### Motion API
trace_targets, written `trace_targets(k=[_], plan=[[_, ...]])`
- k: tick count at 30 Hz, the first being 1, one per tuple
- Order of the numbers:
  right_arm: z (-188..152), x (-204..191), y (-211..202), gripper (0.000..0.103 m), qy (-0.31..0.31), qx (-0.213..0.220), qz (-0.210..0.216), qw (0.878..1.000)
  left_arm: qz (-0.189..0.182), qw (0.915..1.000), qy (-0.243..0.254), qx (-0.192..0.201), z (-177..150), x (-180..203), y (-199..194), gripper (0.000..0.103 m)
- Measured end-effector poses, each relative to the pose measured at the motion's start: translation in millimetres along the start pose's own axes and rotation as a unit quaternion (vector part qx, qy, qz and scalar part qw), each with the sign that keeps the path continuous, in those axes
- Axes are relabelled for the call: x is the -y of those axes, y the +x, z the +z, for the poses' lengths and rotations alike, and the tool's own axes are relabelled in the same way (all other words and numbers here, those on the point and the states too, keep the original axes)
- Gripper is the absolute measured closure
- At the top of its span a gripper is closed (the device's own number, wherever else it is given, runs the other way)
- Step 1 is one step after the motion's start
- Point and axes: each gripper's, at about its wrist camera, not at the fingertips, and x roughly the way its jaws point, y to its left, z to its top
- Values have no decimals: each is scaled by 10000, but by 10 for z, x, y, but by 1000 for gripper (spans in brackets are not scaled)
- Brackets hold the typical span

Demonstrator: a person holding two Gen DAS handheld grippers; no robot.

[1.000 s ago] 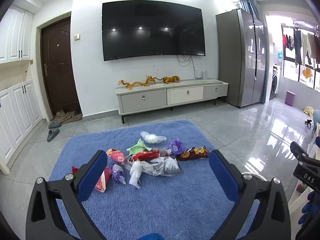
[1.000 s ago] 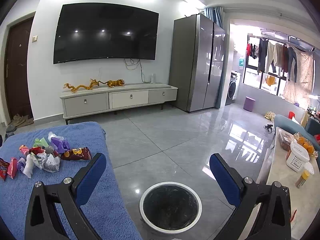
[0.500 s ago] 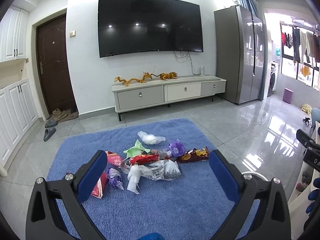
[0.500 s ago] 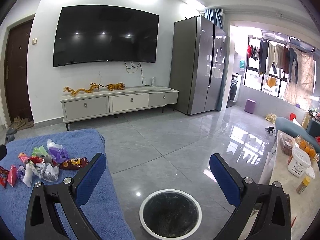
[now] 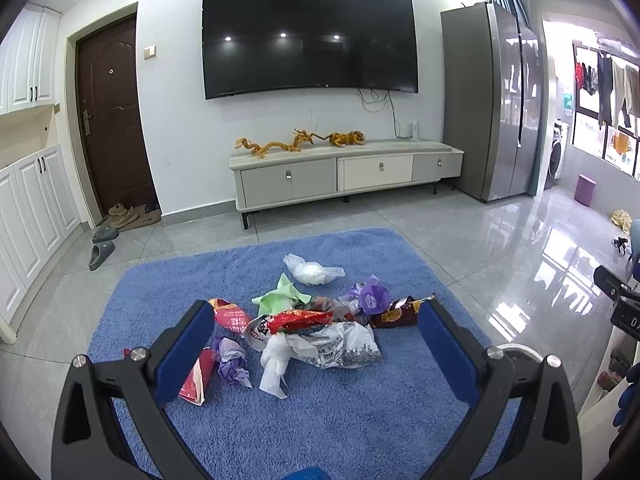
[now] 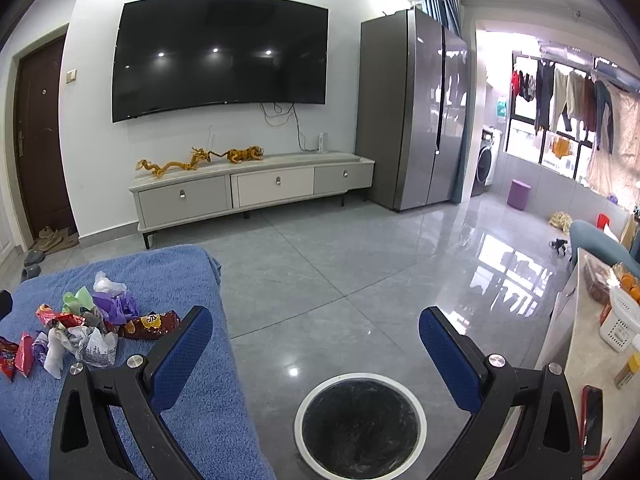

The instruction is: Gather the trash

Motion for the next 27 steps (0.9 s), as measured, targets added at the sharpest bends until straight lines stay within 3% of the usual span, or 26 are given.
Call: trace_targets(k=[6,18,24,27], plan=[[-38,-47,210,0,-130,-335,118,9993,-134,9996,149,-178,-42,25,157,1],[103,-196,274,0,-187,-407,197,9988,-1039,9899,695,-667,-380,388,292,1],[215,-401,239,0,-315,-393,482,9976,-1035,9906,575,-689,-462,185,287,1],[229,-564,344,0,-318,-666,826,9938,-870,9929,360,-721,-482,-69,324,1]])
